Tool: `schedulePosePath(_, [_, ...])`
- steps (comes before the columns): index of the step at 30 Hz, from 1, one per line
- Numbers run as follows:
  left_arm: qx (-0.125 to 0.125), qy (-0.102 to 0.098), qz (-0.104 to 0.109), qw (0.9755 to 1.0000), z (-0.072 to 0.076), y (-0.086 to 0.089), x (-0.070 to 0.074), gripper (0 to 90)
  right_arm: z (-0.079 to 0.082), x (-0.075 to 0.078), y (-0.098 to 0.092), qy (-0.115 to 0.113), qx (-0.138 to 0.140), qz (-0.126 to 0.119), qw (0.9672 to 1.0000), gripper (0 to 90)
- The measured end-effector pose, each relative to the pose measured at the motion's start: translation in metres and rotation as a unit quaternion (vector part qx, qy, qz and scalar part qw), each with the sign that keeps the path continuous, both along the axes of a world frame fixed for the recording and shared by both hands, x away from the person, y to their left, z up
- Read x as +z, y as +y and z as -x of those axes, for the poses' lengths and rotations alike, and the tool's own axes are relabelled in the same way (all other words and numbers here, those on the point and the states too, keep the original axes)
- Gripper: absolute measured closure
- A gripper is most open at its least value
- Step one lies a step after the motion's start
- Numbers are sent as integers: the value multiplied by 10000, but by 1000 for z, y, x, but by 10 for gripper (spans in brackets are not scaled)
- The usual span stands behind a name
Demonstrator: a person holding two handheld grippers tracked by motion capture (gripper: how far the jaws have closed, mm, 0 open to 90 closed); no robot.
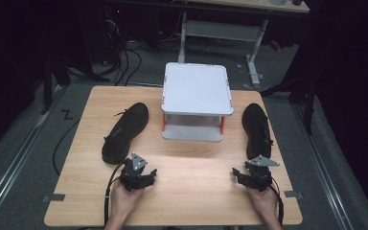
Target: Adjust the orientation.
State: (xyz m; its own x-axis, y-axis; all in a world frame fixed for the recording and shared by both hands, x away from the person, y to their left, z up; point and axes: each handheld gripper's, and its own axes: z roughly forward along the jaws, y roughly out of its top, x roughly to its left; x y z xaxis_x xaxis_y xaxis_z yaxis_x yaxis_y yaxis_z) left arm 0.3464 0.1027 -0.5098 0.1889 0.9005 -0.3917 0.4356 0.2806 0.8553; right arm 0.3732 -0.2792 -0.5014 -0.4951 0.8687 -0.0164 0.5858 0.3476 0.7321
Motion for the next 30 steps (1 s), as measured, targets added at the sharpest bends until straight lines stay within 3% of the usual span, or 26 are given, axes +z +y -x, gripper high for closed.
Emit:
schedulePosePath(4, [-120,-12,137,9998,3,3,5,351,0,0,0,-4,2,3,10000,378])
schedulePosePath(9, [-234,-76,78,9997,7,7,15,361,0,0,0,-2,-2,3,10000,376])
schedulePosePath(15, [-188,-233,95,9995,8,12,29,360,0,0,0,1,-10,0,10000,375])
schedulePosePath(30, [-118,-397,26,9991,5,29,62,357,0,0,0,4,-47,-1,10000,374])
